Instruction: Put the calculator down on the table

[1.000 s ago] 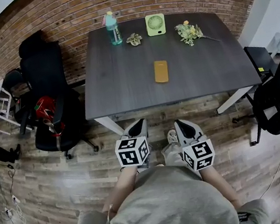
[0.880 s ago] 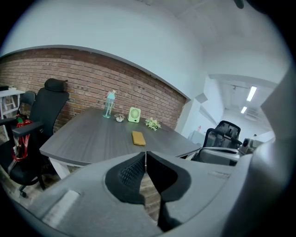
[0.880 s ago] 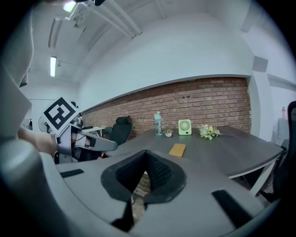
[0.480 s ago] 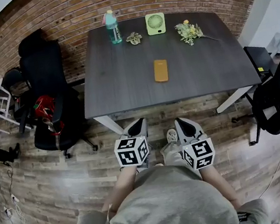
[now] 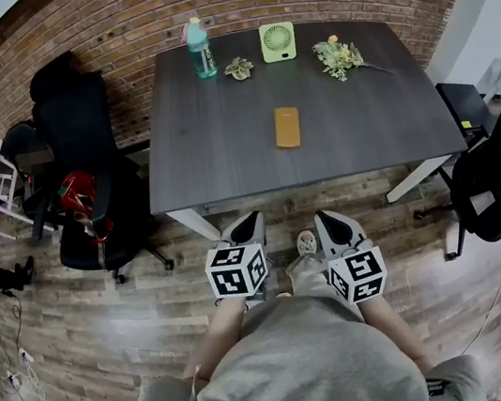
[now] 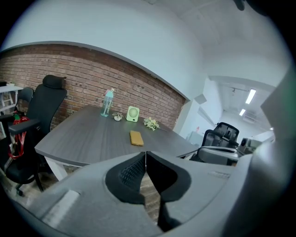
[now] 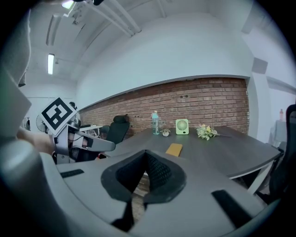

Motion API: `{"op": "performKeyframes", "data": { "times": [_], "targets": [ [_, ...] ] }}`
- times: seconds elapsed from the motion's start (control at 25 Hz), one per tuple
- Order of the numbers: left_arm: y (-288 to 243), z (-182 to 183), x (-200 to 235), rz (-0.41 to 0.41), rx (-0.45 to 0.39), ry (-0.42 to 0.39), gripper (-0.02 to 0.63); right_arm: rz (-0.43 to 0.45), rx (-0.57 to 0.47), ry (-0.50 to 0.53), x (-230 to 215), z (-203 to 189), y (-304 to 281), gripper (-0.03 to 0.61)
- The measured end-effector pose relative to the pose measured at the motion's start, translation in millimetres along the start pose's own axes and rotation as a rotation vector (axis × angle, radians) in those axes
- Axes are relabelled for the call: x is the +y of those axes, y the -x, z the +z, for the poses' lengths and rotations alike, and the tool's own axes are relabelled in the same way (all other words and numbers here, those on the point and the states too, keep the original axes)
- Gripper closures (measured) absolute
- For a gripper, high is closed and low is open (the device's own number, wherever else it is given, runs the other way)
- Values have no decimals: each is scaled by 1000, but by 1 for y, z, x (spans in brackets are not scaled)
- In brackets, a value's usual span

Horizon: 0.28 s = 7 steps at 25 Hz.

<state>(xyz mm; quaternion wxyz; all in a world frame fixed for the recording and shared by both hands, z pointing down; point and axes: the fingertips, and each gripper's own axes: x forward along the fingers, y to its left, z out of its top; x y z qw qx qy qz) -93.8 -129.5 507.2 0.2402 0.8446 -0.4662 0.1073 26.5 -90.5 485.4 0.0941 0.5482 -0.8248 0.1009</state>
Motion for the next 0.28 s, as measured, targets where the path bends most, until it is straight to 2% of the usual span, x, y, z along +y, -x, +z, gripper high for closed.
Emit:
{"op": "performKeyframes", "data": {
  "times": [0.28],
  "targets": [
    [-5,1,0,-3,6,-1,592,8,6,2,-3,0,-4,578]
  ]
}}
